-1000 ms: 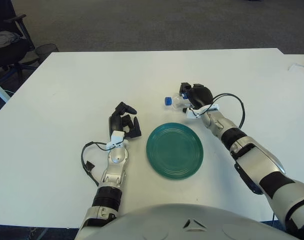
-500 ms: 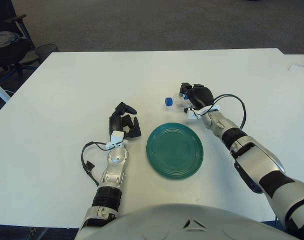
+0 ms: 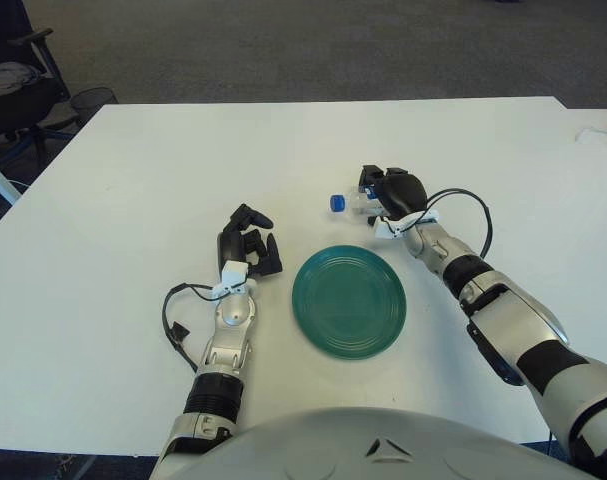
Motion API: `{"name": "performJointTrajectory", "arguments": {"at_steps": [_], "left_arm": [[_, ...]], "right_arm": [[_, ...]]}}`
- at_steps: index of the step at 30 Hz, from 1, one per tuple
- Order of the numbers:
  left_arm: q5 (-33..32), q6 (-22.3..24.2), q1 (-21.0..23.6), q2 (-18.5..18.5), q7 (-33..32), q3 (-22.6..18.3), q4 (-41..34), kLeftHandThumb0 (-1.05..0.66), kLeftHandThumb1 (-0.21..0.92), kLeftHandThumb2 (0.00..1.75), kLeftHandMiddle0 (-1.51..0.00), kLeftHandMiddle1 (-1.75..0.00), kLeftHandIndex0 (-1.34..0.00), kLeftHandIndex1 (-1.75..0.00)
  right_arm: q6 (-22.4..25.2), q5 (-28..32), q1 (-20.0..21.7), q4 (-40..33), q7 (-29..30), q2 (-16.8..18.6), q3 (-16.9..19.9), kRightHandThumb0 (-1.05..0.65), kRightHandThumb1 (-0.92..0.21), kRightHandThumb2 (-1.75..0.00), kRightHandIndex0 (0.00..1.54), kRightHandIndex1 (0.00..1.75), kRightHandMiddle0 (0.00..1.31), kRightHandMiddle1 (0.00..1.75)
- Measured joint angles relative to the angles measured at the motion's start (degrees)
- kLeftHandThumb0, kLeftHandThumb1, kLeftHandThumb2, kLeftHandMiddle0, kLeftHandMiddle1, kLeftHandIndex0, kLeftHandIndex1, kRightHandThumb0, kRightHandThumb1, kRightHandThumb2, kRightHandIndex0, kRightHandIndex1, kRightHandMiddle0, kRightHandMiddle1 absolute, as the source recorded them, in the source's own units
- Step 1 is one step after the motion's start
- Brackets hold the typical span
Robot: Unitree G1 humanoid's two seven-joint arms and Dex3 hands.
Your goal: Put the bottle into the plate.
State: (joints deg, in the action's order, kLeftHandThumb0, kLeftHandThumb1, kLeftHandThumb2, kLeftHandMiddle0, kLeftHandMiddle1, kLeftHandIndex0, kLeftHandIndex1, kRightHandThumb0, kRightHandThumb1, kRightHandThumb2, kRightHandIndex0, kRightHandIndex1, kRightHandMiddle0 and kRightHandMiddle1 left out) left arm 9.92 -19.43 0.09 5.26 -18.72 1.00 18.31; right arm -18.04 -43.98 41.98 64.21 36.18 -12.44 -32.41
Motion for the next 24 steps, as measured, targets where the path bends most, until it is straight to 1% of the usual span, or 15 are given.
{"name": "performJointTrajectory", "arguments": {"at_steps": [3, 7, 15, 19, 24], "left_arm": [[0.01, 0.02, -0.06, 0.0, 0.0, 0.04, -0.18, -0.58, 0.08, 1.6, -1.28, -1.75, -0.81, -1.75], [0.08, 0.25, -0.1, -0.05, -0.02, 0.09, -0.34, -0.58, 0.08, 1.6, -1.28, -1.75, -0.81, -1.75], [0.5, 0.48, -0.09, 0.02, -0.39, 0.22, -0.31, -0.59, 0.07, 1.62, -1.28, -1.75, -0.82, -1.75], [0.63, 0.44, -0.01, 0.04, -0.51, 0.26, -0.2, -0.59, 0.06, 1.63, -1.29, -1.75, -0.83, -1.75], [0.63, 0.09, 0.07, -0.05, -0.52, 0.24, -0.14, -0.59, 0.06, 1.63, -1.29, -1.75, -0.83, -1.75]], "right_arm": [[0.39, 0.01, -0.51, -1.48, 0.15, -0.49, 0.45, 0.0, 0.08, -1.74, 0.93, 1.67, 0.68, 1.75], [1.0, 0.2, -1.41, -5.45, 0.49, -1.67, 1.74, 0.0, 0.07, -1.73, 0.92, 1.67, 0.67, 1.75], [3.36, 0.57, -4.52, -18.83, -0.57, -4.13, 5.44, 0.0, 0.06, -1.73, 0.91, 1.68, 0.67, 1.75], [5.5, 0.67, -6.92, -27.22, -3.68, -4.9, 7.24, 0.0, 0.06, -1.72, 0.91, 1.69, 0.66, 1.75], [8.34, 0.71, -9.99, -37.84, -7.89, -5.34, 9.47, 0.0, 0.02, -1.69, 0.87, 1.71, 0.63, 1.75]]}}
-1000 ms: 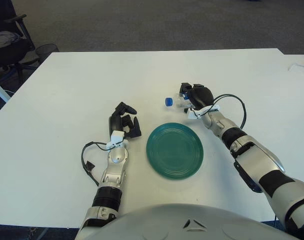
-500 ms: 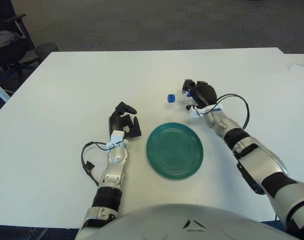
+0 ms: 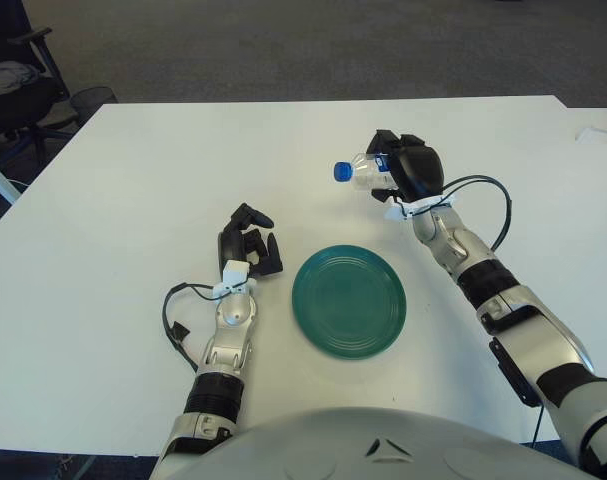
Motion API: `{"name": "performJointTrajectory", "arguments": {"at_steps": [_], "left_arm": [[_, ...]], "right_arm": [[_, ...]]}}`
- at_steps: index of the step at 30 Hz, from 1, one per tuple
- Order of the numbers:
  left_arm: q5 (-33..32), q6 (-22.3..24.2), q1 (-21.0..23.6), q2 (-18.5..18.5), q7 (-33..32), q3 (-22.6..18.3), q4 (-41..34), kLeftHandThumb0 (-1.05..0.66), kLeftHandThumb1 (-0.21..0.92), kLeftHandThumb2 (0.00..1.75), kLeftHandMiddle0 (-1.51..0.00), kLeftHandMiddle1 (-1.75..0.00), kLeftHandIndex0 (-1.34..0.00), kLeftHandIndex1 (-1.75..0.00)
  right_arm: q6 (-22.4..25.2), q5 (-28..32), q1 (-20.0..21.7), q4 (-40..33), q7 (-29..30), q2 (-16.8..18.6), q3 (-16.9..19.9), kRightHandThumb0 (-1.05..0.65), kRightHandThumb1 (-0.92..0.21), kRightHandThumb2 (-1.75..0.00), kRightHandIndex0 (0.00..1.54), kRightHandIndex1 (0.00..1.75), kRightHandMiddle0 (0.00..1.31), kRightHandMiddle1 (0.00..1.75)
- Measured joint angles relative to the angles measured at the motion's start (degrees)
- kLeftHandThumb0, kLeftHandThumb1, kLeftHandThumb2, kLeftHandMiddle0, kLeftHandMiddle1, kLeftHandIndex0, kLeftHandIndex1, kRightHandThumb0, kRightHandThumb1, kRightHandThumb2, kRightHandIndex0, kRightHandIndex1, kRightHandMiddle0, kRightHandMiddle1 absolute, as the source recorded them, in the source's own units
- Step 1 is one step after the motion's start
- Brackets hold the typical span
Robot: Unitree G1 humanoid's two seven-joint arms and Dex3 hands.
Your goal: Put the bottle into the plate.
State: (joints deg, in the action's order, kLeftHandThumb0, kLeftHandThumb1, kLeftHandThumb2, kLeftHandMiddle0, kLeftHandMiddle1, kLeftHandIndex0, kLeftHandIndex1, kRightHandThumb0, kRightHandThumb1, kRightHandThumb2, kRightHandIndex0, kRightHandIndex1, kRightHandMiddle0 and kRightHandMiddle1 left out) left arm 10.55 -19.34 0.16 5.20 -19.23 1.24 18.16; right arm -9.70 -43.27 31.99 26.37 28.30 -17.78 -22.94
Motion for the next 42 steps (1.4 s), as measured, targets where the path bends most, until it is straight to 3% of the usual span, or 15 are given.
{"name": "performJointTrajectory", "arguments": {"at_steps": [7, 14, 21, 35, 42], "left_arm": [[-0.01, -0.26, 0.01, -0.07, 0.04, 0.03, 0.32, -0.59, 0.07, 1.62, -1.28, -1.75, -0.82, -1.75], [0.01, 0.62, 0.14, 0.04, 0.04, 0.13, 0.14, -0.58, 0.08, 1.61, -1.28, -1.75, -0.81, -1.75], [0.09, 0.93, 0.27, 0.04, 0.0, 0.13, 0.08, -0.58, 0.08, 1.61, -1.28, -1.75, -0.81, -1.75], [0.15, 1.06, 0.67, 0.11, 0.01, 0.16, 0.38, -0.58, 0.09, 1.6, -1.28, -1.75, -0.8, -1.75], [0.12, 1.06, 1.03, 0.16, 0.05, 0.14, 0.87, -0.57, 0.1, 1.59, -1.29, -1.75, -0.79, -1.75]], "right_arm": [[1.02, -0.05, -4.77, -14.89, -2.77, -0.43, 2.95, 0.0, -0.07, -1.6, 0.81, 1.71, 0.57, 1.75], [-0.52, -0.55, -10.38, -24.32, -4.17, -0.63, 3.5, 0.0, -0.1, -1.56, 0.79, 1.71, 0.54, 1.75], [-2.23, -1.04, -15.33, -27.72, -7.42, -1.31, 3.38, 0.0, -0.11, -1.54, 0.79, 1.69, 0.53, 1.75], [-11.58, -0.04, -19.3, -32.43, -17.14, -6.44, 2.55, 0.0, -0.12, -1.51, 0.79, 1.65, 0.53, 1.75], [-14.08, 0.98, -20.79, -32.46, -21.31, -7.31, 2.52, 0.0, -0.13, -1.51, 0.79, 1.65, 0.53, 1.75]]}}
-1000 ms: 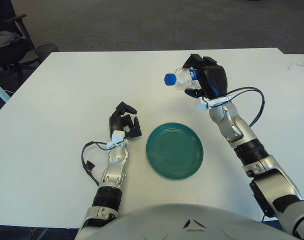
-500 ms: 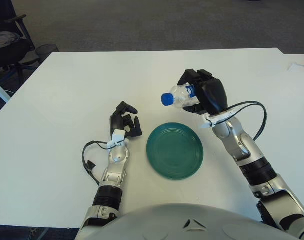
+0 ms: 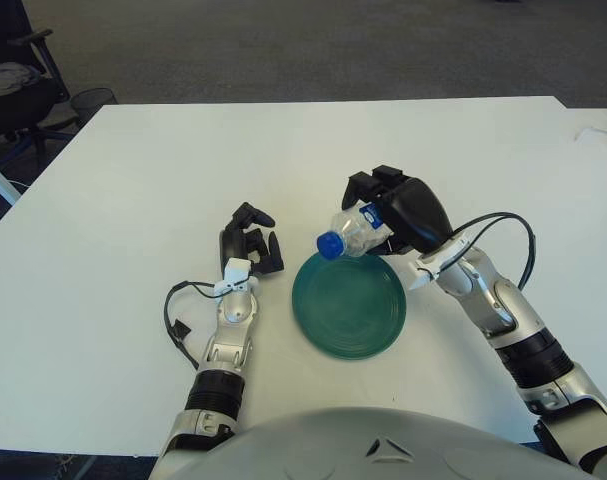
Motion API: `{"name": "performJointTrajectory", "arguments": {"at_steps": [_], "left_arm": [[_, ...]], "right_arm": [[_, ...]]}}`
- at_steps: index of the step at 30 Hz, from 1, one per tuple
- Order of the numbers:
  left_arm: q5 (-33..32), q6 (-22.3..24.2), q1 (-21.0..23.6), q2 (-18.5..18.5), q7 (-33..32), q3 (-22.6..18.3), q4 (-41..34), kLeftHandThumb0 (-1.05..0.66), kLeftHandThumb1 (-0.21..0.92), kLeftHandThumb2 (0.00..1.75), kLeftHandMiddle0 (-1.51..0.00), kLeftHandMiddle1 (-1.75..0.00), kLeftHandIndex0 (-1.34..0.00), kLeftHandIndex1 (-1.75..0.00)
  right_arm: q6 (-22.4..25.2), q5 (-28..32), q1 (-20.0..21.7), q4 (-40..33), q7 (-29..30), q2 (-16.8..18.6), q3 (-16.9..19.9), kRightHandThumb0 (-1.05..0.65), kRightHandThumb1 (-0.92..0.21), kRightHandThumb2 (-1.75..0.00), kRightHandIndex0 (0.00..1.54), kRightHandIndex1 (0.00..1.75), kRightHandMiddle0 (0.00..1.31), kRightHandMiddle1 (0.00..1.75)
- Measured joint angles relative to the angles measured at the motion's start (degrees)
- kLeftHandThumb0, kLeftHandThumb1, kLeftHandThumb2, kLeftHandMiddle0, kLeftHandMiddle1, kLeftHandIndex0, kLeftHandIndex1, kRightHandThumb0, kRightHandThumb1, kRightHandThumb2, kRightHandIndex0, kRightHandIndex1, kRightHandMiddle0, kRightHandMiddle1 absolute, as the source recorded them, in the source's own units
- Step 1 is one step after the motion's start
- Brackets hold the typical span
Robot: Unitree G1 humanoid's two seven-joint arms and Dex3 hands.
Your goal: Put the bottle into the plate.
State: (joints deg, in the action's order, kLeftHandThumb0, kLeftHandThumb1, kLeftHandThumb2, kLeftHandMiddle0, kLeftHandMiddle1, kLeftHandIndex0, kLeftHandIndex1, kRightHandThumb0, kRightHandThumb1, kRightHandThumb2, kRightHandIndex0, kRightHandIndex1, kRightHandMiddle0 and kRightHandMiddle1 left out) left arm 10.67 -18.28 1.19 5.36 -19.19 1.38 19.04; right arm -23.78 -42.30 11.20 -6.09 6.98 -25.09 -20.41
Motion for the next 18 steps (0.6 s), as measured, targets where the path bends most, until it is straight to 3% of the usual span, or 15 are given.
{"name": "performJointTrajectory", "arguments": {"at_steps": [18], "left_arm": [[-0.2, 0.0, 0.96, 0.27, 0.0, -0.12, 1.11, -0.56, 0.12, 1.56, -1.28, -1.75, -0.78, -1.75]], "right_arm": [[-3.74, -3.51, -0.14, 6.08, -2.12, -0.15, -2.61, 0.0, -0.1, -1.55, 0.79, 1.68, 0.54, 1.75]]}}
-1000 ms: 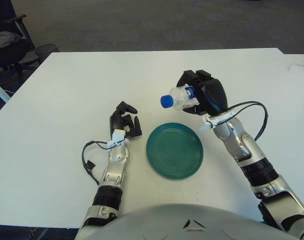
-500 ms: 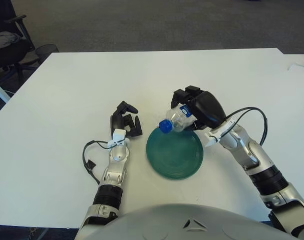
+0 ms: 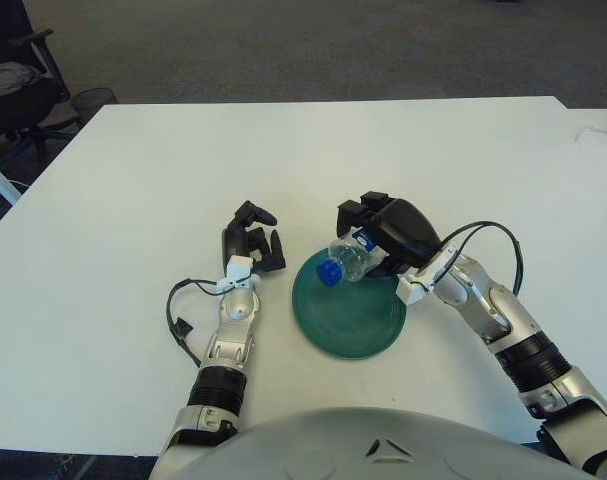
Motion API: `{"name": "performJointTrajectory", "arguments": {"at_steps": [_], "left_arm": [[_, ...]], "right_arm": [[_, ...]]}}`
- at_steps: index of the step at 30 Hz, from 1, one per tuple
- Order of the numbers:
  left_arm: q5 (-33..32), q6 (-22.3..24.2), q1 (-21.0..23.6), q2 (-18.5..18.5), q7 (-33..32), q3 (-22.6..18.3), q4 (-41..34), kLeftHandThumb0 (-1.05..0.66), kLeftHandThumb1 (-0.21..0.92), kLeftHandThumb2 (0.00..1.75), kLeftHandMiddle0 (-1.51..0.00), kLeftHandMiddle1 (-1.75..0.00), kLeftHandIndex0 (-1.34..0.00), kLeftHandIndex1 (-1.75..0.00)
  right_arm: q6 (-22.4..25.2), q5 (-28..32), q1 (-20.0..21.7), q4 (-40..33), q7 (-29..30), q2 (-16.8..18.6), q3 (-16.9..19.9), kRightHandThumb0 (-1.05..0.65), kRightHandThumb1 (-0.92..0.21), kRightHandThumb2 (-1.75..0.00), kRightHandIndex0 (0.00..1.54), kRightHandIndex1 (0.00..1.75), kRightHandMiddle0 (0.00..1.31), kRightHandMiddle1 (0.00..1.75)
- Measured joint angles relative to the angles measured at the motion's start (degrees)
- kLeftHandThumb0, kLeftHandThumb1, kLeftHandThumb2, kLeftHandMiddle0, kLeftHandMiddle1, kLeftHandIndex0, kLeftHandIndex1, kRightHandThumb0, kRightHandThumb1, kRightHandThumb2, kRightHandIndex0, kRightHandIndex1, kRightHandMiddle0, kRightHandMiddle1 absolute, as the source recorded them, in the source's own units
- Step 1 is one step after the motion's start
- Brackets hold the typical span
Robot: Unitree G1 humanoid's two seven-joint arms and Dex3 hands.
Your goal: Put the bottle into the plate.
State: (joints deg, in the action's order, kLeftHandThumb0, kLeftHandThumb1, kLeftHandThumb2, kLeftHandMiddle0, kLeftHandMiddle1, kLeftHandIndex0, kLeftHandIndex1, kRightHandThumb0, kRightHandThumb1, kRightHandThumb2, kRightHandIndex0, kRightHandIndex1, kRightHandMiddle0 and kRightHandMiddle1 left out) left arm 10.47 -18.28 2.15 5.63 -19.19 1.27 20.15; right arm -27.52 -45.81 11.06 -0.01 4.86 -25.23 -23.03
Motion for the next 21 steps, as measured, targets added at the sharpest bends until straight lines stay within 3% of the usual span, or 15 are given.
{"name": "performJointTrajectory", "arguments": {"at_steps": [15, 21], "left_arm": [[-0.03, -0.14, 0.45, -0.03, 0.12, 0.01, 0.4, -0.56, 0.12, 1.55, -1.28, -1.75, -0.77, -1.75], [-0.03, -0.14, 0.47, -0.02, 0.12, 0.01, 0.43, -0.56, 0.12, 1.56, -1.28, -1.75, -0.77, -1.75]], "right_arm": [[-2.66, -2.96, -0.01, 3.4, 0.16, -0.24, -2.76, 0.0, -0.05, -1.62, 0.8, 1.73, 0.59, 1.75], [-4.21, -5.69, 0.01, 4.16, 2.7, -0.76, -3.47, -0.01, -0.02, -1.64, 0.83, 1.75, 0.65, 1.66]]}}
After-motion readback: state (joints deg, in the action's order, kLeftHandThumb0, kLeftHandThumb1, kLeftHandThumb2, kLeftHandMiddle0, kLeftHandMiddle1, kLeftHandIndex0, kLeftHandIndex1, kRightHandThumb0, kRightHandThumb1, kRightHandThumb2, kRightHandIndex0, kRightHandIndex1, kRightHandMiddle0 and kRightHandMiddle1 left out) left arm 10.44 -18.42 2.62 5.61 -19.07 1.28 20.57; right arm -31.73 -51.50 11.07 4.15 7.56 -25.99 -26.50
